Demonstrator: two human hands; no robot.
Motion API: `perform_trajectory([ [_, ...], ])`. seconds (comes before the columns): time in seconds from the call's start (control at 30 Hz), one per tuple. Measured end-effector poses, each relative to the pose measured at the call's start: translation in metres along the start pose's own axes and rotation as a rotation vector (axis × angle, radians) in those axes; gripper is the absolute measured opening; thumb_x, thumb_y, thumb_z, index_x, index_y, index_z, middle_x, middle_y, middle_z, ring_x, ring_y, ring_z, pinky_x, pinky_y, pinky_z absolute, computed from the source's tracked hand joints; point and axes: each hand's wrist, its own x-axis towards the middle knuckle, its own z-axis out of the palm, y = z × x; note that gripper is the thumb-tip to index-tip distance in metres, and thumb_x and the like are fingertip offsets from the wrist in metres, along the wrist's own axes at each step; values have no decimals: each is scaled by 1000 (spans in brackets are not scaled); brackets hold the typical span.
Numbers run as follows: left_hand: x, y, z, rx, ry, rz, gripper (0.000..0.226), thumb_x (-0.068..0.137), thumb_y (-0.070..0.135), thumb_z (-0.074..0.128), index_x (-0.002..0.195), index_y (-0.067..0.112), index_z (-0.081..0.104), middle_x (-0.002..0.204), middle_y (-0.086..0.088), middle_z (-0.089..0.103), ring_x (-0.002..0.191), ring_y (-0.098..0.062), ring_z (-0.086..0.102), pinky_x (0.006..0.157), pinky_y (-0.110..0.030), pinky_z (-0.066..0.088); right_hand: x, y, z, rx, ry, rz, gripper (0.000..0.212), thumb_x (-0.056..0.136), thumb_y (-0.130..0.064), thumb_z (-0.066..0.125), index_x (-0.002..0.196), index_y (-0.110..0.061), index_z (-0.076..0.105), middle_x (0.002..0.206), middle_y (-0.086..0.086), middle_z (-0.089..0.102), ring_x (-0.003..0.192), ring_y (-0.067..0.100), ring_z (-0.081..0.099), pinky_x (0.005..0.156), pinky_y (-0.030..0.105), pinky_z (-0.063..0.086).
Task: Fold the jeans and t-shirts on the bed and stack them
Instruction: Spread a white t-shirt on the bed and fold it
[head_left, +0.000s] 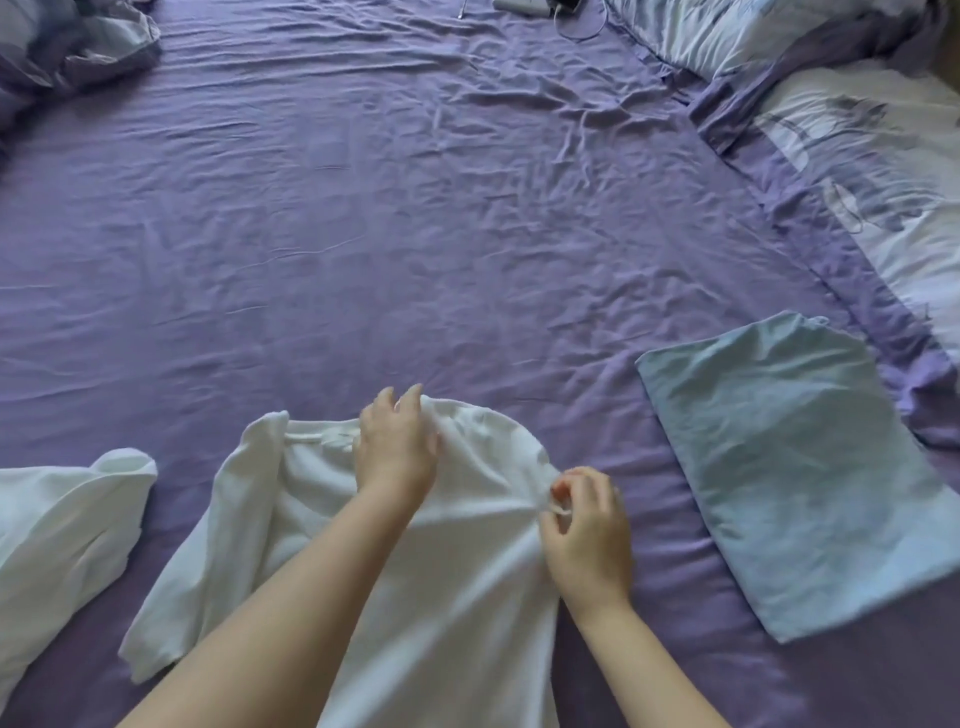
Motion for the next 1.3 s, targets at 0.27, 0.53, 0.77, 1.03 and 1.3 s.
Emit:
perform_trajectory([
  [0.27,39,11,13,326,61,287,33,88,12,50,118,24,60,111,-3,57,111,-27,44,95,-33,27,21,8,18,171,-134,95,24,79,8,51,92,-7,67,104,4,66,97,26,54,78,13,32],
  [0.53,46,18,11,228,156,190,29,87,18,59,116,21,58,121,-7,51,119,-30,40,105,-42,26,24,17,14,88,-94,138,46,79,-3,66,123,-9,57,120,6,60,103,27,53,92,35,40],
  [0.77,13,35,32,-164,-233,452,9,84,32,58,89,24,59,76,13,50,75,-12,55,61,-26,36,43,9,16,96,-187,103,17,80,-13,66,97,-19,64,89,-1,65,86,24,58,78,40,46],
  [1.03,12,64,38,-181,-381,261,15,88,29,59,89,17,68,81,4,67,81,-18,63,69,-35,51,50,21,3,283,-107,272,10,85,-13,65,80,-22,63,70,-17,62,68,5,57,62,7,38],
  [1.3,7,59,31,-1201,-660,-429,23,93,2,50,75,10,62,66,-4,62,60,-15,60,65,-28,47,50,17,3,313,-54,313,21,85,-2,59,78,-22,55,74,-10,60,72,15,57,64,22,38],
])
